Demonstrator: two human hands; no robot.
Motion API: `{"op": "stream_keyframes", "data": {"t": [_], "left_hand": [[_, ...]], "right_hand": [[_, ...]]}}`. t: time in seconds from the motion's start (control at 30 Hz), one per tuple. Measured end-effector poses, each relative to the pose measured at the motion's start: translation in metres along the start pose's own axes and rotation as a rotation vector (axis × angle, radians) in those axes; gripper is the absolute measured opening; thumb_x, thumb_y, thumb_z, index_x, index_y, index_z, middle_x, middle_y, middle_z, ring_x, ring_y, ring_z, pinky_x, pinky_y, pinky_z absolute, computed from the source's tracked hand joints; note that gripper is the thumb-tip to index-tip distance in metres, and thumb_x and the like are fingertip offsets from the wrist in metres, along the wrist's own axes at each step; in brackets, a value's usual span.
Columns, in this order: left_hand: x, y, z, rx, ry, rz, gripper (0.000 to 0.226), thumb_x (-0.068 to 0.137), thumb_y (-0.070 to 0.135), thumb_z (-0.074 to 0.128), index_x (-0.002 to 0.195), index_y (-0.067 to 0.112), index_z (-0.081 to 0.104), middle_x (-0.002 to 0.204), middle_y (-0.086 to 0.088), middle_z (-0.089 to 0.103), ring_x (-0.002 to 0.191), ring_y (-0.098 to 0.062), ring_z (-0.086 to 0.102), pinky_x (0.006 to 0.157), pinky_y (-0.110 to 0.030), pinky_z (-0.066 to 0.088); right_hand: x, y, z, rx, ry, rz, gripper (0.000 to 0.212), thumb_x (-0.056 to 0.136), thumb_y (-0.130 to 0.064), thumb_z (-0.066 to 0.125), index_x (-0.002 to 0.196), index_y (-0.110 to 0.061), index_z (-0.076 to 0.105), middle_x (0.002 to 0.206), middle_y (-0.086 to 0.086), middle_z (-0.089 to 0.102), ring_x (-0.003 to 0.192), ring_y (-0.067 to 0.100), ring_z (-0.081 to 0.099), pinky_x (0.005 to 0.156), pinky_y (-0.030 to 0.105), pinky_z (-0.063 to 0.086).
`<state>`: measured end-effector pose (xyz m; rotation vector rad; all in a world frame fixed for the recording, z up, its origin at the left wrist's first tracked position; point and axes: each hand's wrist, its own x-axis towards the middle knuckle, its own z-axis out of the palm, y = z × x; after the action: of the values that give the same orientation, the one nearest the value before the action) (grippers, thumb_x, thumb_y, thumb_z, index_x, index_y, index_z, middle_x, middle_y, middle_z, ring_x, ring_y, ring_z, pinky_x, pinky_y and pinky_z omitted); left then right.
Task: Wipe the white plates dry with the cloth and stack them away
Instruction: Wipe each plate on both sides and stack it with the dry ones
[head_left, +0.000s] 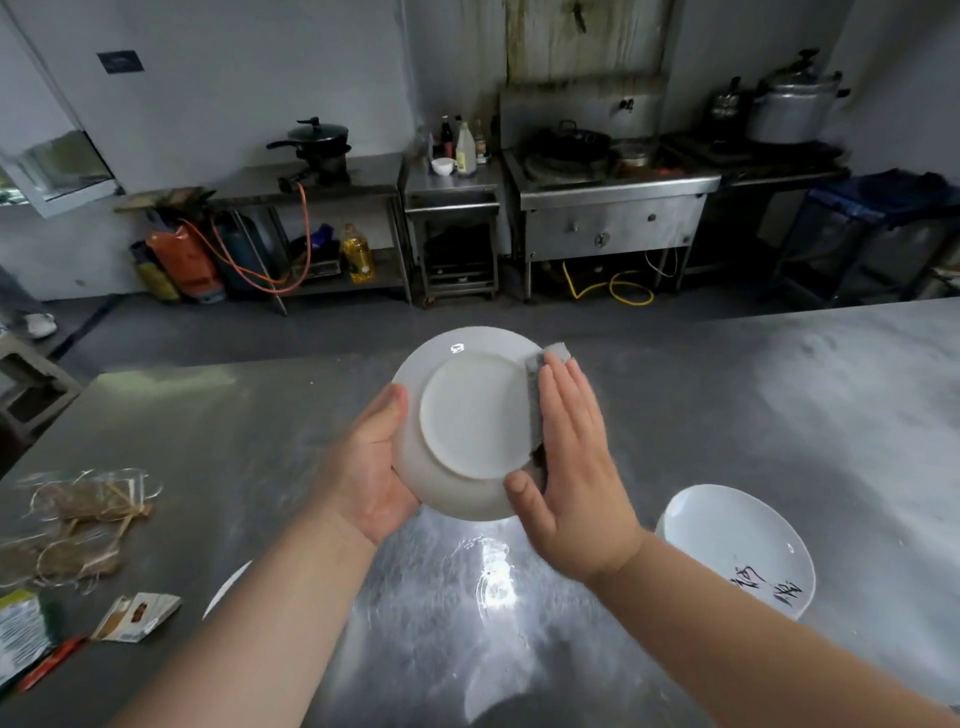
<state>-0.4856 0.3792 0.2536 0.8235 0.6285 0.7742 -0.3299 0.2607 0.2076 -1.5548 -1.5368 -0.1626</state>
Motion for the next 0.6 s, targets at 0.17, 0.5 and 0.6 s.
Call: {"op": "stream_keyframes", "data": {"t": [0.17,0.5,0.6], "left_hand": [[0.007,-0.019,0.003,-0.08,0.103,-0.002,0.051,0.111,0.04,0.034,0.149,0.011,0.051,0.139,-0.019,0.065,0.129,-0.035,0.063,0.11,-0.057,0.046],[0.015,-0.023,0.025,-0.171,0.122,0.007,0.04,0.114,0.039,0.034,0.14,0.018,0.056,0.131,-0.019,0.07,0.118,-0.038,0.069,0.1,-0.06,0.053],[0.007,-0.021,0.02,-0.165,0.016,0.009,0.041,0.114,0.029,0.032,0.146,0.01,0.051,0.135,-0.021,0.067,0.124,-0.037,0.066,0.098,-0.057,0.057]], "right_hand": [[-0.03,-0.009,0.025,-0.066,-0.054,0.071,0.093,0.106,-0.066,0.021,0.162,0.008,0.009,0.174,0.019,-0.002,0.16,0.039,-0.007,0.129,0.056,0.009],[-0.026,-0.033,0.034,-0.026,0.015,0.195,0.087,0.107,-0.063,0.015,0.164,0.001,0.002,0.175,0.008,-0.013,0.16,0.033,-0.017,0.13,0.049,0.0],[-0.008,-0.016,0.022,-0.024,0.08,0.138,0.086,0.108,-0.061,0.017,0.162,0.005,0.011,0.174,0.016,0.0,0.161,0.037,-0.006,0.13,0.053,0.008]]}}
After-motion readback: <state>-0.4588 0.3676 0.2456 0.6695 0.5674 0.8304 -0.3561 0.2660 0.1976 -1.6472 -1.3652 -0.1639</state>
